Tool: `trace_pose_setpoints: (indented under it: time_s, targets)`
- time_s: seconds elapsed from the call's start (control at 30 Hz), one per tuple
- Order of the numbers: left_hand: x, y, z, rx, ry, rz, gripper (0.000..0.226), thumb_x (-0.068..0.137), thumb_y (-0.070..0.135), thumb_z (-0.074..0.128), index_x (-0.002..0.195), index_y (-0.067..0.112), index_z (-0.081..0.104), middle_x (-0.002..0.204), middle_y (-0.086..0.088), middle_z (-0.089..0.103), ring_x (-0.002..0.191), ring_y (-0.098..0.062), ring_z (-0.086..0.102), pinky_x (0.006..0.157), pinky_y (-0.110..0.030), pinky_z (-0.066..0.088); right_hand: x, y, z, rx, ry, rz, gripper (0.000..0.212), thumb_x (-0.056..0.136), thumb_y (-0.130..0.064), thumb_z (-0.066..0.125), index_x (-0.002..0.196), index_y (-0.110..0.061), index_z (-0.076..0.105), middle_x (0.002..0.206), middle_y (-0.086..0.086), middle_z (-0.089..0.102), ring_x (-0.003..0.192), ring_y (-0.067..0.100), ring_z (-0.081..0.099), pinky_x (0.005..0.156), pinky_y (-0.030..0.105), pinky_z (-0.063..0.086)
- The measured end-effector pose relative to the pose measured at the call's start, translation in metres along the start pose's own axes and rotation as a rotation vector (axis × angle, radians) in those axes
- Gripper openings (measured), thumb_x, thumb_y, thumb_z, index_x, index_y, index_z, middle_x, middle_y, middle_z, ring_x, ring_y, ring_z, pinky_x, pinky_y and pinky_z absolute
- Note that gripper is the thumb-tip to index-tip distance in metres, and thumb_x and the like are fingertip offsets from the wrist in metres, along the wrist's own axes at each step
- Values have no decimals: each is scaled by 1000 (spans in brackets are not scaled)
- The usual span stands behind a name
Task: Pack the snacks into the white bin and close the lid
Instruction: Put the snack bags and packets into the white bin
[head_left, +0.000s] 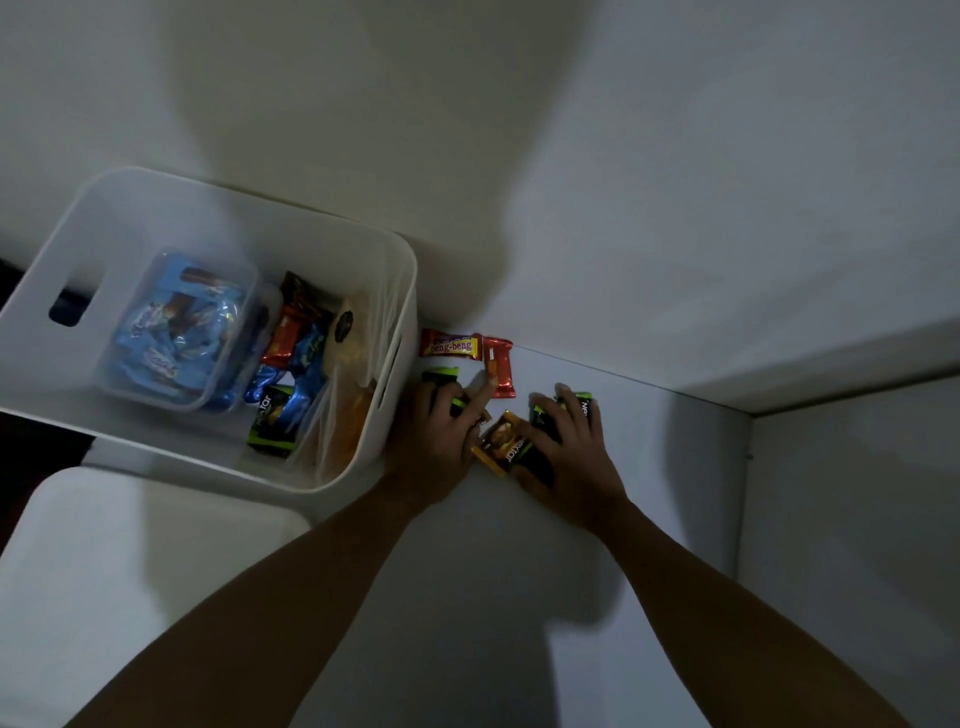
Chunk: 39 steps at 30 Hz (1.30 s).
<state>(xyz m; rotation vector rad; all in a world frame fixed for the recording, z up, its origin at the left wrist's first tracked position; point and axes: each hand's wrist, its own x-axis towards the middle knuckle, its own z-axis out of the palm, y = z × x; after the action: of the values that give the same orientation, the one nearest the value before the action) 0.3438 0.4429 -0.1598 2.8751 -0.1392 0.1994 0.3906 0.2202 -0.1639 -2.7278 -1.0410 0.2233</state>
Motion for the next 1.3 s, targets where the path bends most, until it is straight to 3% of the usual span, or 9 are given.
trace_pose_setpoints:
  time_s: [0.2, 0.3, 0.47, 0.57, 0.67, 0.8, 0.97, 1.1, 1.3]
  targets:
    - [24, -2, -3, 67, -190, 71, 62, 82, 34, 52, 144, 33, 45, 114, -12, 52, 102, -32, 44, 83, -43, 43, -14, 5, 3, 91, 144, 153, 45, 88, -48, 64, 119, -16, 64, 141, 13, 50, 145, 38, 27, 112, 62, 25]
    - [30, 0, -1, 18, -190, 28, 53, 84, 43, 54, 136, 30, 55, 125, -11, 50, 110, -33, 43, 89, -46, 46, -18, 7, 5, 139, 220, 302, 53, 84, -56, 66, 113, -12, 65, 137, 15, 52, 143, 38, 31, 112, 61, 26]
    - [40, 1, 4, -38, -77, 78, 43, 84, 54, 57, 115, 25, 65, 153, -12, 34, 138, -39, 32, 108, -54, 32, -20, 1, 0, 160, 251, 357, 76, 78, -75, 56, 131, -21, 58, 147, 10, 43, 147, 35, 23, 114, 63, 17]
    - [49, 0, 4, -45, -66, 62, 61, 80, 56, 60, 134, 27, 56, 157, -11, 29, 140, -42, 29, 113, -60, 23, -21, 0, -5, 165, 218, 393, 88, 72, -78, 60, 146, -33, 41, 157, 4, 30, 151, 34, 11, 115, 63, -2]
    - [47, -2, 11, -11, -154, 3, 77, 81, 62, 54, 150, 32, 36, 161, -6, 22, 143, -43, 22, 116, -60, 16, -20, 2, -6, 39, 96, 295, 96, 67, -84, 56, 148, -37, 37, 162, 6, 20, 151, 41, 4, 111, 71, 0]
    - [50, 1, 14, -32, -196, -60, 62, 87, 61, 50, 142, 33, 47, 153, -4, 36, 136, -41, 31, 111, -57, 28, -16, 5, -7, -50, 22, 179, 92, 68, -87, 51, 146, -41, 39, 164, 8, 17, 149, 48, 2, 110, 74, 5]
    - [43, 2, 15, -45, -40, -33, 41, 87, 54, 56, 109, 21, 68, 131, -4, 55, 118, -36, 47, 98, -47, 37, -11, 5, -1, -64, 142, 153, 67, 76, -75, 58, 130, -35, 59, 149, 8, 45, 141, 44, 32, 109, 65, 21]
    - [31, 5, 16, -95, 63, 0, 38, 82, 54, 63, 92, 17, 68, 119, -5, 62, 109, -34, 52, 94, -46, 40, -10, 6, 3, -62, 198, 199, 59, 78, -70, 60, 122, -31, 63, 137, 9, 54, 130, 36, 47, 108, 56, 27]
    - [26, 3, 20, -138, 131, 19, 28, 85, 41, 65, 85, 13, 66, 110, -6, 65, 104, -33, 55, 87, -44, 44, -4, 9, 2, -65, 256, 219, 52, 80, -70, 60, 112, -30, 69, 127, 5, 61, 112, 28, 56, 89, 44, 34]
